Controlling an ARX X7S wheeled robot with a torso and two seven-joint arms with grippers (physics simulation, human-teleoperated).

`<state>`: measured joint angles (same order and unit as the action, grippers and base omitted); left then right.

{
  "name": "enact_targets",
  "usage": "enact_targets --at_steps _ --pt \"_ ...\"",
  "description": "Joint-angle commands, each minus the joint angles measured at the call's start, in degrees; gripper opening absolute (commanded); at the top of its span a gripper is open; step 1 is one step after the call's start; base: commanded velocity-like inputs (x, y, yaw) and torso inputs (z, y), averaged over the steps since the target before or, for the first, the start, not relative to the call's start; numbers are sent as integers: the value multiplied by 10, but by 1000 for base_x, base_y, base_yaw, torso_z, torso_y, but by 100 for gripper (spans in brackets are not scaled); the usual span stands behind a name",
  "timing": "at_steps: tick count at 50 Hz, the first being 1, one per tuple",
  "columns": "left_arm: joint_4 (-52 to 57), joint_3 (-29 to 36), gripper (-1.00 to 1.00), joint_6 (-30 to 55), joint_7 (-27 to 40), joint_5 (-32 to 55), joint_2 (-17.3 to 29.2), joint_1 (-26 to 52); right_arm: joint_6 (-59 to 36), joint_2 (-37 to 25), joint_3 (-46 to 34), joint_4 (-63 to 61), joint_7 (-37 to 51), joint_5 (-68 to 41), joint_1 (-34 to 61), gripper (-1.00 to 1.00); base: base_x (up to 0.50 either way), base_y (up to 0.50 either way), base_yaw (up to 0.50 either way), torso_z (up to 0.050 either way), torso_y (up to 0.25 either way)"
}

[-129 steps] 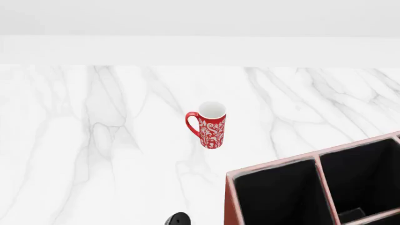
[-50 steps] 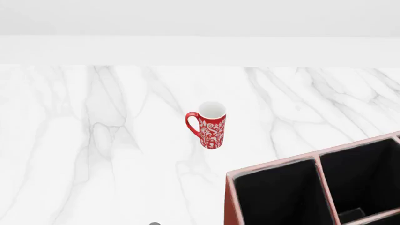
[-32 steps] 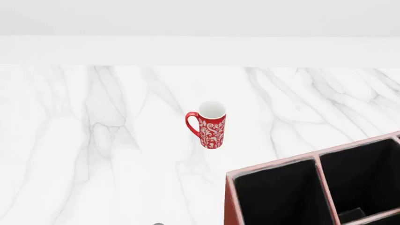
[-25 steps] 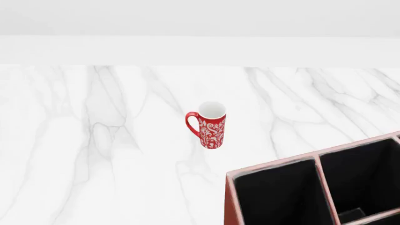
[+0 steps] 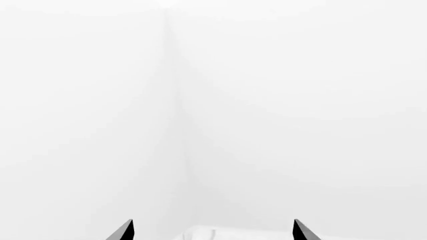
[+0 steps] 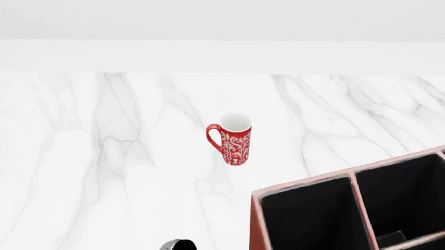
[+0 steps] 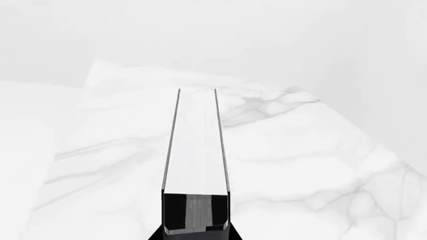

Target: Pick up the book and place it in the left compartment of the caddy.

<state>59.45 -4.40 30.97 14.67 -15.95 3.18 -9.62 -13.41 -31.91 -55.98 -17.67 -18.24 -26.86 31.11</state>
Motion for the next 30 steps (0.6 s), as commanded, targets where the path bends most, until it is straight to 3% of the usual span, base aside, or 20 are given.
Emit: enact_targets --at_steps 1,18,30 --pt "4 -14 100 -10 -29 -17 -20 -3 -13 -28 65 -111 44 -29 1 -100 0 0 0 0 0" --pt "5 -17 100 -17 -37 -23 -29 -4 11 -86 162 -194 146 -76 -37 -100 0 0 0 0 1" --pt "5 -16 100 -18 -37 -23 -29 -4 -40 -116 190 -275 243 -67 -43 -100 0 0 0 0 2"
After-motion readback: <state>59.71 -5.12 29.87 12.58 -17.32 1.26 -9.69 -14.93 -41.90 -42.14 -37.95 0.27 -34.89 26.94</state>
